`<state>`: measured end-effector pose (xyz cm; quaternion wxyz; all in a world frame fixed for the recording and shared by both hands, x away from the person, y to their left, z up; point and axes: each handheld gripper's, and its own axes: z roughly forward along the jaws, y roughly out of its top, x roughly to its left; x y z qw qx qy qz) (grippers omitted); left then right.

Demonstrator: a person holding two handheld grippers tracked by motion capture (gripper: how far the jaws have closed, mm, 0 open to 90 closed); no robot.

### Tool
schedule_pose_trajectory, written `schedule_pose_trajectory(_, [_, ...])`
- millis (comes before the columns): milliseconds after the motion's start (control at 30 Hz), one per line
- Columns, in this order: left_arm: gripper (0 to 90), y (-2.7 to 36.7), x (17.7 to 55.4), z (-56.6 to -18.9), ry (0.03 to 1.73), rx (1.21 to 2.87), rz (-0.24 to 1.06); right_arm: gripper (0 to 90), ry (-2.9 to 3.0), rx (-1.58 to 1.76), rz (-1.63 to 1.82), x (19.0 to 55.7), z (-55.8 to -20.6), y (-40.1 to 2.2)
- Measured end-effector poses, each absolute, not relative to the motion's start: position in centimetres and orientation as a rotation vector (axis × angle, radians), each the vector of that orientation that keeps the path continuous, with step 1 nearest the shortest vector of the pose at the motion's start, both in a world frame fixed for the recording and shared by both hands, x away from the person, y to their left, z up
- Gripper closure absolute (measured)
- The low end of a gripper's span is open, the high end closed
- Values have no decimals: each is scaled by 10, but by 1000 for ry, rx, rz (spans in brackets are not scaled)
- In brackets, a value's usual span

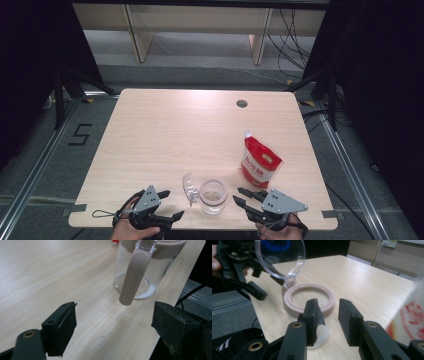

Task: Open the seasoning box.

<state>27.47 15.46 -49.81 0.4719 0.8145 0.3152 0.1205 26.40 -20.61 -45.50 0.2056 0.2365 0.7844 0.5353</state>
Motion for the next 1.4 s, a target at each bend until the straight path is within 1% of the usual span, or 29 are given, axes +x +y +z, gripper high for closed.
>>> schedule_pose_trajectory(67, [159, 155, 275, -498, 775, 1994, 302, 660, 2181, 683, 1497, 263, -457, -213])
schedule_pose_trajectory(133, [160, 155, 274, -498, 773, 1991, 302, 630, 2164, 678, 1463, 262, -457, -220])
schedule_pose_trajectory(267, [168, 153, 273, -497, 749, 1996, 314, 608, 2153, 745, 1441, 259, -460, -232])
schedule_pose_trajectory(400, [165, 152, 272, -497, 760, 1995, 317, 589, 2134, 795, 1417, 258, -462, -244])
schedule_pose_trajectory(533, [165, 153, 273, -497, 754, 1998, 327, 571, 2106, 800, 1403, 259, -462, -250])
schedule_pose_trajectory(600, [165, 153, 273, -497, 756, 1992, 316, 563, 2113, 880, 1415, 256, -463, -252])
schedule_pose_trajectory(700, [165, 153, 273, -497, 755, 1997, 319, 554, 2099, 869, 1415, 258, -462, -255])
schedule_pose_trajectory(733, [165, 153, 273, -497, 755, 1997, 320, 538, 2091, 869, 1411, 260, -463, -257])
schedule_pose_trajectory(867, [165, 153, 273, -496, 758, 1989, 314, 531, 2087, 927, 1406, 259, -463, -260])
schedule_pose_trajectory(1067, [164, 153, 273, -497, 757, 1992, 311, 510, 2057, 925, 1396, 261, -464, -264])
schedule_pose_trajectory(1100, [163, 153, 273, -497, 757, 1999, 315, 491, 2052, 993, 1379, 259, -463, -266])
schedule_pose_trajectory(1133, [163, 153, 273, -496, 753, 1996, 306, 484, 2049, 924, 1366, 263, -464, -269])
schedule_pose_trajectory(1300, [161, 153, 274, -497, 758, 1989, 308, 402, 2020, 988, 1353, 267, -467, -273])
schedule_pose_trajectory(1400, [161, 152, 274, -498, 756, 1986, 304, 372, 2025, 1009, 1350, 271, -469, -274])
